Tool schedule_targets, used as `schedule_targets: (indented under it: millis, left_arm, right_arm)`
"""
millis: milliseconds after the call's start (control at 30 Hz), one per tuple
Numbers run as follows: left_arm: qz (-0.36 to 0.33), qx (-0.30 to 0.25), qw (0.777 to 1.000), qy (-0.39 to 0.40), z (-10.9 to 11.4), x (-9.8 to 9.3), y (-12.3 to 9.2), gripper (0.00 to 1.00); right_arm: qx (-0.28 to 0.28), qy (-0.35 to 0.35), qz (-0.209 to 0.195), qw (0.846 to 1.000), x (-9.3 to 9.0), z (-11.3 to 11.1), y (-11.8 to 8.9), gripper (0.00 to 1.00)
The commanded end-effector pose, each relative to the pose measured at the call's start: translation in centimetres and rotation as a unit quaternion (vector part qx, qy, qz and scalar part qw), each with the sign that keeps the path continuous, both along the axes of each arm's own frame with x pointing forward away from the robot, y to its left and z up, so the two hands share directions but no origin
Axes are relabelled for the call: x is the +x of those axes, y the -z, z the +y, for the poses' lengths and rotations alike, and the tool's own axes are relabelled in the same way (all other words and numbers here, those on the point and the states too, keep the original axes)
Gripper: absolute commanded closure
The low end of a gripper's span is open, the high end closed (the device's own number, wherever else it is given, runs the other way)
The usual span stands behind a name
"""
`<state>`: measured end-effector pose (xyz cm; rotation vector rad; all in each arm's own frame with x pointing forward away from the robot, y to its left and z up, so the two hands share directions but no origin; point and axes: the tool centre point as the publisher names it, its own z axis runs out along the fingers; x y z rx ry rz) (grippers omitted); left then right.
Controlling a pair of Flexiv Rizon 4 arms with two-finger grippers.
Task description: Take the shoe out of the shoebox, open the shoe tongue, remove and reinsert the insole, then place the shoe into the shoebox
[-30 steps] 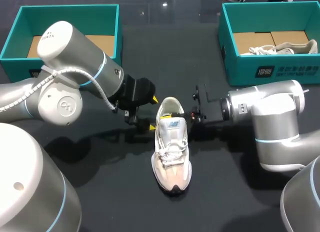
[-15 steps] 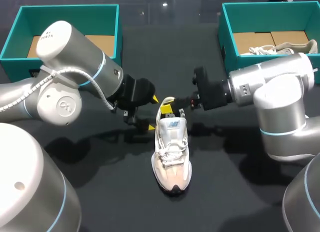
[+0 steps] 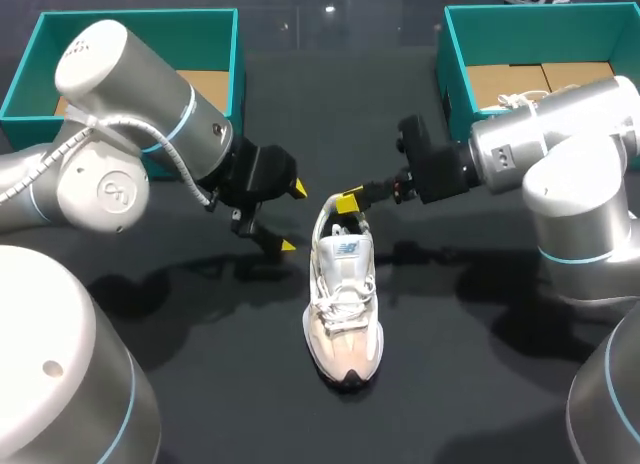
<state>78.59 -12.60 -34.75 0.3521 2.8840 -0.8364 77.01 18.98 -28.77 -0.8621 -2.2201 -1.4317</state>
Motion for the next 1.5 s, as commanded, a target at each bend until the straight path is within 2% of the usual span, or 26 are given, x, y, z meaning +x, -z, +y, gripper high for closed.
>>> schedule_targets:
  millis: [33,300,567,633,733,967,1033,1100,1133,1500]
  left_arm:
    - [0.000,0.008,1.000,0.019,1.4,0.0,-1.1,0.00]
    - [-0.003,0.030,0.998,0.047,3.2,0.1,-2.1,0.00]
    - [-0.016,0.069,0.996,0.062,5.0,0.7,-3.4,0.00]
    - [-0.018,0.077,0.995,0.058,5.5,1.0,-3.7,0.00]
    - [-0.015,0.079,0.995,0.055,6.6,1.6,-4.3,0.00]
    - [-0.002,0.083,0.994,0.068,8.9,2.5,-5.8,0.00]
    - [-0.004,0.082,0.993,0.085,9.5,2.7,-6.2,0.00]
    - [-0.017,0.084,0.992,0.091,10.4,3.1,-6.9,0.00]
    - [-0.017,0.084,0.992,0.091,10.4,3.1,-6.9,0.00]
    - [-0.017,0.084,0.992,0.091,10.4,3.1,-6.9,0.00]
  right_arm:
    - [-0.018,0.000,0.012,1.000,0.7,-2.0,-0.7,0.55]
    - [-0.080,0.026,0.033,0.996,2.0,-4.4,-1.8,0.57]
    - [-0.143,0.040,0.065,0.987,2.8,-6.6,-3.0,0.69]
    - [-0.161,0.045,0.073,0.983,3.0,-7.0,-3.4,0.75]
    - [-0.191,0.055,0.085,0.976,3.1,-7.6,-3.8,1.00]
    - [-0.277,0.073,0.111,0.951,3.0,-8.0,-5.4,1.00]
    - [-0.315,0.085,0.122,0.937,2.8,-7.7,-5.7,1.00]
    - [-0.376,0.134,0.121,0.909,2.4,-7.6,-5.5,1.00]
    - [-0.379,0.154,0.112,0.905,2.2,-7.6,-5.4,1.00]
    - [-0.379,0.154,0.112,0.905,2.2,-7.6,-5.4,1.00]
